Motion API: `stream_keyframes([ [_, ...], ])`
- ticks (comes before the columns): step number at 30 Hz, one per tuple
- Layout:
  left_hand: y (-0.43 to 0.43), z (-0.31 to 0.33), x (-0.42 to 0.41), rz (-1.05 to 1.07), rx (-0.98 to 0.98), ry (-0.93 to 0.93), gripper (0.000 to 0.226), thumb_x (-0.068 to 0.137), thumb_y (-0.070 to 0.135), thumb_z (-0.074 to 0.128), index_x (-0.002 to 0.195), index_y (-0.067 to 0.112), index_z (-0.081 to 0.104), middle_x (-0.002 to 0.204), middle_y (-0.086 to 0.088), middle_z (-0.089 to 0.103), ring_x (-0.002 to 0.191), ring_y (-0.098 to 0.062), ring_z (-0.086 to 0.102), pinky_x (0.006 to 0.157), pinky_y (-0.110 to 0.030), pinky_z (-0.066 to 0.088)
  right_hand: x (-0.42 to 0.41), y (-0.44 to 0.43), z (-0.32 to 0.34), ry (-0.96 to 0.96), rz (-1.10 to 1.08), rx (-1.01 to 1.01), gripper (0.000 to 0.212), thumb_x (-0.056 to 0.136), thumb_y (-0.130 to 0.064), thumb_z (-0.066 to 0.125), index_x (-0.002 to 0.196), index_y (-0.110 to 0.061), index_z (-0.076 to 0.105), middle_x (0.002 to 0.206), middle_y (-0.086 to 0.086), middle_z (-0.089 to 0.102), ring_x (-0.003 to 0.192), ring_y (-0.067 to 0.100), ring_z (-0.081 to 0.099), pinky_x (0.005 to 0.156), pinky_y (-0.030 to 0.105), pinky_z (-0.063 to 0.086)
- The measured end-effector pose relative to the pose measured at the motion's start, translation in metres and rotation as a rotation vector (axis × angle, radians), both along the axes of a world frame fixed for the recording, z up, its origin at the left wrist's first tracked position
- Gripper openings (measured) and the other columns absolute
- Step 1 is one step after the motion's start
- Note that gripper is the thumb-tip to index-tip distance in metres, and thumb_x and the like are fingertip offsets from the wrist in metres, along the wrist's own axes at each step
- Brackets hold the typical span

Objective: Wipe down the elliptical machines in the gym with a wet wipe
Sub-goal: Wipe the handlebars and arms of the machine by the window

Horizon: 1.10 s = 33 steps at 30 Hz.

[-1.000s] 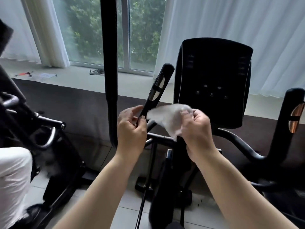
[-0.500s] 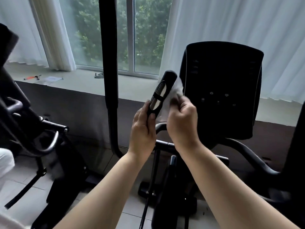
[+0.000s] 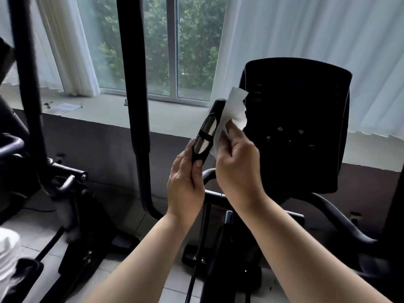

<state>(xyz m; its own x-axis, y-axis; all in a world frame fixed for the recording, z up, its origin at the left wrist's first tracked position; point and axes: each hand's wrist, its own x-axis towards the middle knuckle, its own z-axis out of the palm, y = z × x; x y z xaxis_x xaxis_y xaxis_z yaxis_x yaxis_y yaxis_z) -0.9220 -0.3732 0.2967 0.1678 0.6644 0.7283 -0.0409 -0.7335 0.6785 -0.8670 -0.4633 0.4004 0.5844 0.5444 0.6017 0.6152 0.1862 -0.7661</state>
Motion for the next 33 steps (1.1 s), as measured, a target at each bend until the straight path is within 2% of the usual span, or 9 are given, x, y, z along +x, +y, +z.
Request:
stream_keyframes([
  [5,0.003,-0.002,-0.002,-0.004,0.05,0.003,0.047,0.105,0.022,0.045,0.147,0.003,0.049,0.137,0.003,0.054,0.129,0.016,0.043,0.103,-0.005,0.035,0.005,0.0,-0.019,-0.087,-0.047,-0.222,0.035,0.102,-0.007,0.048,0.072,-0.025,0.05,0.056,-0.01,0.049,0.049,0.003,0.05,0.049,0.013,0.034],
  [7,0.002,-0.001,-0.003,-0.011,0.046,0.009,0.047,0.104,0.021,0.045,0.147,0.002,0.049,0.137,-0.001,0.055,0.129,0.018,0.042,0.104,-0.005,0.034,0.008,0.001,-0.011,-0.068,-0.067,-0.188,0.033,0.101,-0.004,0.047,0.074,-0.022,0.054,0.061,-0.008,0.053,0.054,0.002,0.051,0.053,0.011,0.034],
  [12,0.004,0.004,-0.007,-0.053,0.012,0.034,0.047,0.105,0.025,0.045,0.147,0.005,0.051,0.137,-0.007,0.06,0.129,0.012,0.046,0.105,-0.01,0.036,0.004,0.004,0.006,-0.008,-0.025,-0.03,0.03,0.104,-0.004,0.047,0.13,-0.009,0.062,0.094,-0.013,0.067,0.077,-0.012,0.061,0.072,0.004,0.042],
  [16,0.006,0.011,-0.009,-0.112,0.0,-0.007,0.043,0.106,0.021,0.046,0.146,0.005,0.051,0.138,-0.006,0.059,0.132,-0.011,0.054,0.109,-0.033,0.046,0.012,-0.001,-0.004,-0.053,-0.059,-0.311,0.037,0.096,-0.001,0.047,0.066,-0.021,0.052,0.059,-0.01,0.052,0.053,-0.003,0.051,0.049,0.009,0.034],
  [19,0.015,0.014,-0.003,-0.154,0.07,-0.024,0.044,0.106,0.02,0.046,0.145,0.001,0.05,0.14,-0.011,0.06,0.131,-0.026,0.057,0.105,-0.05,0.05,0.029,-0.014,0.011,-0.208,-0.149,-0.523,0.031,0.094,-0.009,0.051,0.064,-0.015,0.047,0.055,-0.011,0.045,0.055,0.0,0.056,0.046,0.013,0.031],
  [23,0.013,0.011,0.001,-0.103,0.09,-0.036,0.044,0.105,0.017,0.044,0.144,-0.001,0.05,0.139,-0.011,0.06,0.131,-0.021,0.057,0.107,-0.042,0.05,0.049,-0.036,0.053,-0.453,-0.389,-0.622,0.024,0.092,-0.02,0.057,0.071,-0.009,0.055,0.062,-0.001,0.05,0.061,0.023,0.05,0.044,0.021,0.027],
  [27,0.01,0.012,-0.001,-0.057,0.077,0.008,0.044,0.105,0.018,0.044,0.145,0.002,0.049,0.14,0.002,0.056,0.132,0.004,0.05,0.107,-0.016,0.041,0.038,-0.014,0.058,-0.508,-0.292,-0.271,0.021,0.1,-0.015,0.056,0.115,-0.016,0.071,0.096,0.008,0.075,0.091,0.023,0.071,0.075,0.02,0.049],
  [30,0.01,0.015,-0.006,-0.075,0.079,0.081,0.048,0.106,0.023,0.041,0.147,0.0,0.047,0.143,0.0,0.053,0.134,0.011,0.044,0.107,-0.009,0.035,0.028,0.003,0.036,-0.482,-0.106,-0.155,0.039,0.102,-0.006,0.05,0.139,-0.008,0.06,0.145,0.011,0.057,0.139,0.017,0.049,0.115,0.018,0.034],
  [33,0.012,0.016,-0.008,-0.092,0.084,0.111,0.049,0.106,0.025,0.04,0.149,0.002,0.046,0.145,-0.004,0.055,0.134,0.011,0.043,0.106,-0.008,0.034,0.023,0.001,0.01,-0.531,-0.069,-0.008,0.04,0.103,-0.014,0.041,0.134,-0.001,0.062,0.146,0.014,0.055,0.145,0.021,0.041,0.12,0.027,0.032],
])
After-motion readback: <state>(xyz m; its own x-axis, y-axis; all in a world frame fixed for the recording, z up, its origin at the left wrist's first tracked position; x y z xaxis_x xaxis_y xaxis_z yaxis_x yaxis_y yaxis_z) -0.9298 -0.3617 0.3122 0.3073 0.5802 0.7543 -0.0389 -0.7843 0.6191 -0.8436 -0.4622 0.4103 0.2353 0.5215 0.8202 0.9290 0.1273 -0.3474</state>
